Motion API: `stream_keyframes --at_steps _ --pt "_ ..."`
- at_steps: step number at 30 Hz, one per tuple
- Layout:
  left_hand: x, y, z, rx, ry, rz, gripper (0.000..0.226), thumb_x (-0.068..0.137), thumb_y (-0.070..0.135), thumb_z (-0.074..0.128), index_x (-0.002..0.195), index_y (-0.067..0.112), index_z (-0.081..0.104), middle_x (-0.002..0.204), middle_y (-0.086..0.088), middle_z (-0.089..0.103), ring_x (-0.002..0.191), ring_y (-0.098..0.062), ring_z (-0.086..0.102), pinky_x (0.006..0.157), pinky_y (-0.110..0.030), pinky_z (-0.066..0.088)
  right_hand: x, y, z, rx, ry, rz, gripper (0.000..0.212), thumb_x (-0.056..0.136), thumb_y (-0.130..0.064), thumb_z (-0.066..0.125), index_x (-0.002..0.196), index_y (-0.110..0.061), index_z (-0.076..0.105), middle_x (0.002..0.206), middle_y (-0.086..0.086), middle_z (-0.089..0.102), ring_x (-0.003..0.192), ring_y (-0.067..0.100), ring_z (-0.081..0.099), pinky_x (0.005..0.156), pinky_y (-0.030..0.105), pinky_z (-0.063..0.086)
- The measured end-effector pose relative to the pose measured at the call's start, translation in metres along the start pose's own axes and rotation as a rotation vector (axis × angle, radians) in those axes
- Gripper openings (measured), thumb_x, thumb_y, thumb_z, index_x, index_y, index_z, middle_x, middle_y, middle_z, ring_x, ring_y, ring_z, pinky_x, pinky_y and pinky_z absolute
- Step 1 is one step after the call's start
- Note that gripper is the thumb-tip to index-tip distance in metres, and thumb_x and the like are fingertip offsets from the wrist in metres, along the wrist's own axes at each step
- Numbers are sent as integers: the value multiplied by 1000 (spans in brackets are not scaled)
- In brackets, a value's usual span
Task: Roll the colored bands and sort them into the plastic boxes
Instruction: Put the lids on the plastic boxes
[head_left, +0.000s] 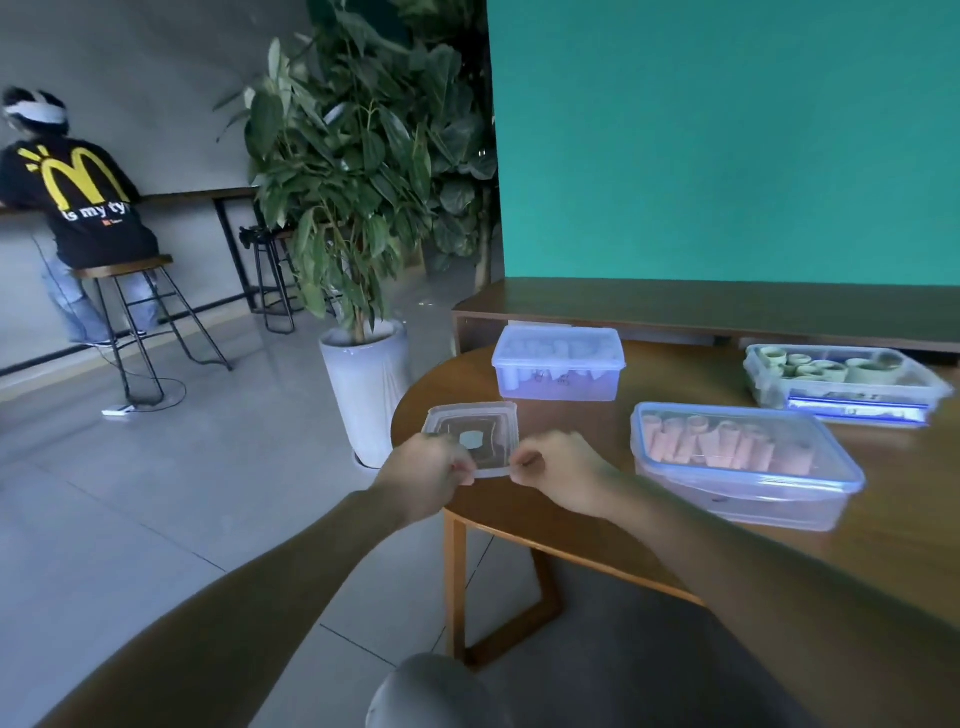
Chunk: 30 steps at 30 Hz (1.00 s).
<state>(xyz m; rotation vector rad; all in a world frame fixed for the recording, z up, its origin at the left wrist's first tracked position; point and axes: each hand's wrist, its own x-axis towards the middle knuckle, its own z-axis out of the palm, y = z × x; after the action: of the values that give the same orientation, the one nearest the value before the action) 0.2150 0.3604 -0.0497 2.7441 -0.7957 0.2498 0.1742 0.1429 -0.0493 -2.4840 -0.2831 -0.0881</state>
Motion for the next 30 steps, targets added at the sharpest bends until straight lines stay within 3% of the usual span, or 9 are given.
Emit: stream_keyframes --at_steps 6,8,11,15,17,20,24,27,30 --pt "3 37 -56 -10 259 87 16 91 18 65 79 26 70 83 12 64 82 -15 61 77 -29 49 -21 -28 -56 174 280 -56 25 94 -26 71 117 -16 72 112 -6 71 101 10 66 90 16 45" --pt "3 58 -79 -107 339 91 13 91 15 68 83 24 73 82 13 62 79 -10 58 77 -21 45 -31 -35 -79 270 369 -78 31 94 -33 71 122 -20 70 115 -9 70 98 10 66 88 17 49" --pt "7 93 -114 -267 440 101 5 91 15 71 91 17 75 85 12 68 81 -6 62 77 -9 42 -46 -36 -115 352 504 -119 35 93 -38 71 125 -25 66 113 -7 71 93 12 68 87 26 53" --pt "18 147 -148 -521 534 148 7 94 12 67 94 16 73 88 9 73 85 2 67 81 -9 48 -68 -18 -167 432 678 -44 48 91 -37 73 133 -18 61 120 0 68 101 18 68 97 41 53" --pt "26 176 -157 -672 527 168 8 97 8 61 97 11 69 87 2 74 81 1 68 77 -12 50 -83 -6 -194 428 764 40 56 92 -38 72 139 -14 55 126 1 64 106 19 65 98 33 49" --pt "44 216 -157 -904 491 175 10 101 9 55 102 8 65 87 -3 74 78 -6 67 78 -24 54 -107 21 -228 451 854 152 62 92 -41 71 143 -14 50 119 0 61 112 21 62 100 35 47" --pt "83 265 -138 -1132 439 132 13 103 13 53 97 17 63 90 -3 75 84 -15 68 93 -41 56 -133 64 -263 572 880 187 58 89 -39 75 138 -15 55 104 -5 72 92 15 71 91 41 56" --pt "121 300 -116 -1271 374 46 15 104 14 52 100 12 66 98 -8 74 94 -19 70 99 -47 53 -151 103 -289 588 986 235 56 82 -41 81 127 -16 61 107 0 75 92 22 74 85 48 60" --pt "158 330 -88 -1317 320 -48 18 102 9 52 90 9 66 82 -9 72 83 -22 70 97 -47 55 -160 143 -315 501 1060 307 38 82 -38 83 109 -19 64 106 2 74 92 24 73 81 43 60"
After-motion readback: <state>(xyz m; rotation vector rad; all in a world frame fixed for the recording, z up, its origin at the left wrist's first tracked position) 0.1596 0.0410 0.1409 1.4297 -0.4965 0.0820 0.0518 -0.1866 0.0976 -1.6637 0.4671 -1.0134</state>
